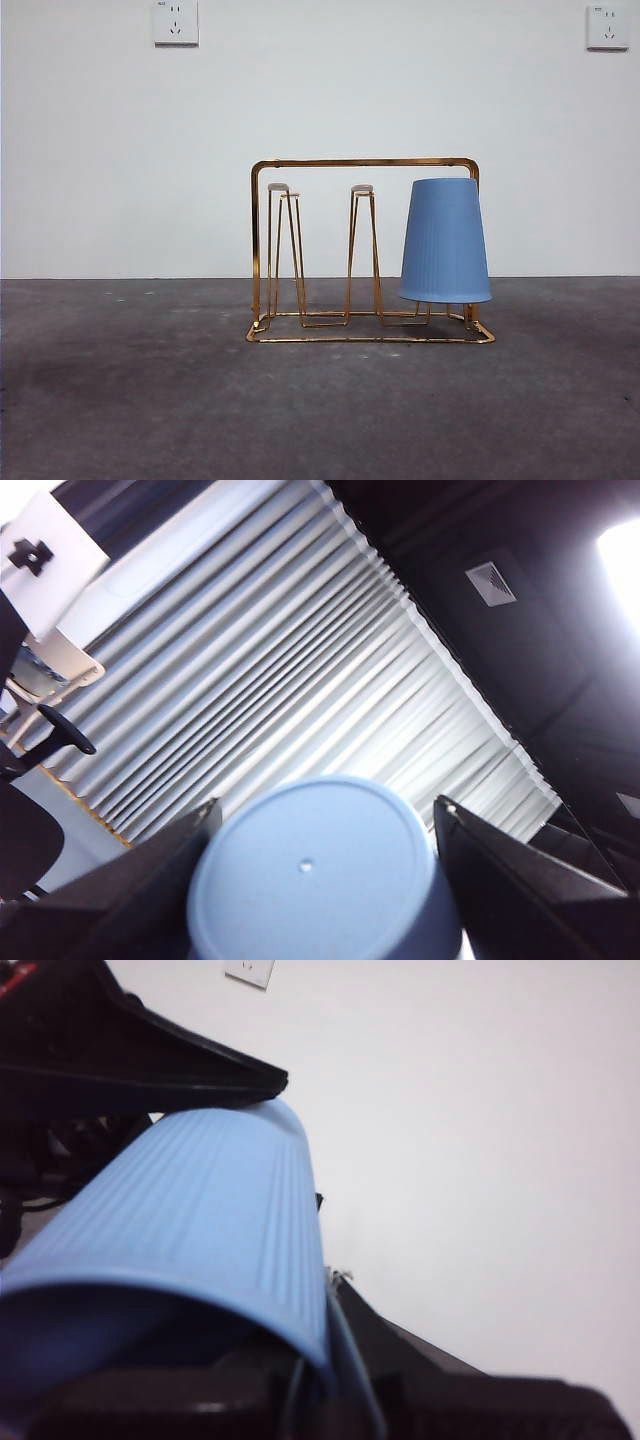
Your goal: Pick up cup 1,put cup 1 in the cup rack,pick up cup 2,put cup 2 in the cup rack
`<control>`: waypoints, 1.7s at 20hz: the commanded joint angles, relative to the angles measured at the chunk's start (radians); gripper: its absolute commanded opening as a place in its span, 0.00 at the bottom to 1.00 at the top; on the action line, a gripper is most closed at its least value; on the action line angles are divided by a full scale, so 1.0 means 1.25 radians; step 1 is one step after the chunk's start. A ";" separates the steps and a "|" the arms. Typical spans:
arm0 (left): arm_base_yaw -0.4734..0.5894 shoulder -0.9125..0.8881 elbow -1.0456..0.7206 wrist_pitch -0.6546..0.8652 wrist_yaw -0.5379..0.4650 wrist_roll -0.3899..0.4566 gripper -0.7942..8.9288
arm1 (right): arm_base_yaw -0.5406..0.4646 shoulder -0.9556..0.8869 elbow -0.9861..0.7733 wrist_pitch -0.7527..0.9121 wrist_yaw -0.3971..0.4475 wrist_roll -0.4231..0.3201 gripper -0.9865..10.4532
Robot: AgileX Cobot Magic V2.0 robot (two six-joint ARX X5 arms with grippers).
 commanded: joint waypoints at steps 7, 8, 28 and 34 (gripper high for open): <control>0.000 0.004 -0.004 0.005 0.027 0.046 0.08 | -0.006 0.031 -0.008 -0.011 0.042 0.002 0.21; 0.005 0.004 -0.004 0.002 0.026 0.048 0.08 | -0.006 0.024 -0.007 -0.013 0.053 0.005 0.24; 0.130 -0.117 -0.004 -0.383 -0.041 0.361 0.08 | -0.005 -0.126 -0.006 -0.327 0.142 0.126 0.24; 0.141 -0.314 -0.004 -0.851 -0.477 0.757 0.08 | -0.005 -0.130 -0.006 -0.360 0.142 0.151 0.24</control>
